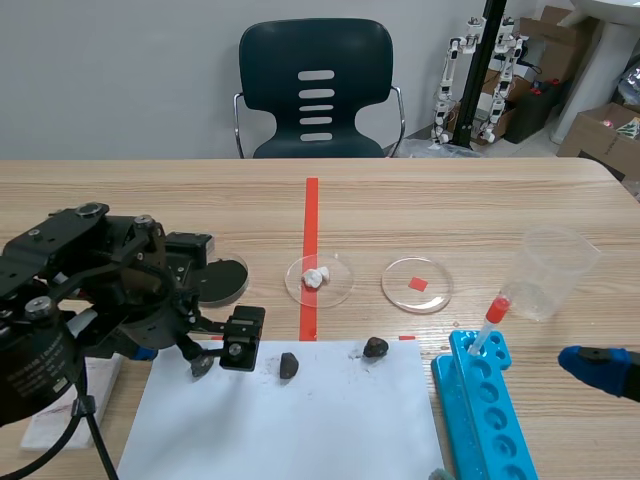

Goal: Pick up the left mineral with the left hand

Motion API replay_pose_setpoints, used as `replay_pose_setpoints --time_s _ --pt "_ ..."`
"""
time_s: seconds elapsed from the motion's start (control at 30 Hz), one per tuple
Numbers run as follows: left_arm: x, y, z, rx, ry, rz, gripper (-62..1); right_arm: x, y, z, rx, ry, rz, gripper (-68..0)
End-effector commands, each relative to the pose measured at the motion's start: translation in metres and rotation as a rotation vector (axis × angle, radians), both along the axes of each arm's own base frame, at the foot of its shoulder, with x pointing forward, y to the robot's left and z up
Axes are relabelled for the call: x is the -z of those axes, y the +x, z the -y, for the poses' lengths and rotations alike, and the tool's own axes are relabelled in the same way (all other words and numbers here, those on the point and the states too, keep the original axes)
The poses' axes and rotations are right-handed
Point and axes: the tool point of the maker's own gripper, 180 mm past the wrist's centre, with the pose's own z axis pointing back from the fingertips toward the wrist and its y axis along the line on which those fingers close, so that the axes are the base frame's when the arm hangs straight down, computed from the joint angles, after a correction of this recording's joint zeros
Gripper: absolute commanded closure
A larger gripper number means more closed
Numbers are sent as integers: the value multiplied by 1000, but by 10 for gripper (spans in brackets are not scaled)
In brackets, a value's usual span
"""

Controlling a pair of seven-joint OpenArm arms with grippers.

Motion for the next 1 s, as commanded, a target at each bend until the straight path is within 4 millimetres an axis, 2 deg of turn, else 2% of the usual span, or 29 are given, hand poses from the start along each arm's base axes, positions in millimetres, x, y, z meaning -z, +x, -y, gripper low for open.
replay_pose_setpoints --time_s 0.0,0.2,0.7,0.73,0.87,0.97 --pt "-6 8 -1 -7 5 22 -623 -8 3 0 3 13 28 -679" --pt "1 5 -3 -15 15 -3 -623 -8 3 0 3 13 28 -679" --pt "1 6 -8 -31 40 3 -623 -8 3 0 3 13 28 -679" --pt "1 6 -8 -31 40 3 -590 -8 3 0 3 13 28 -679" --pt "1 6 -8 -31 40 3 -383 -8 3 0 3 13 28 -679" --pt "1 6 -8 -36 40 3 -302 -8 3 0 3 13 28 -679"
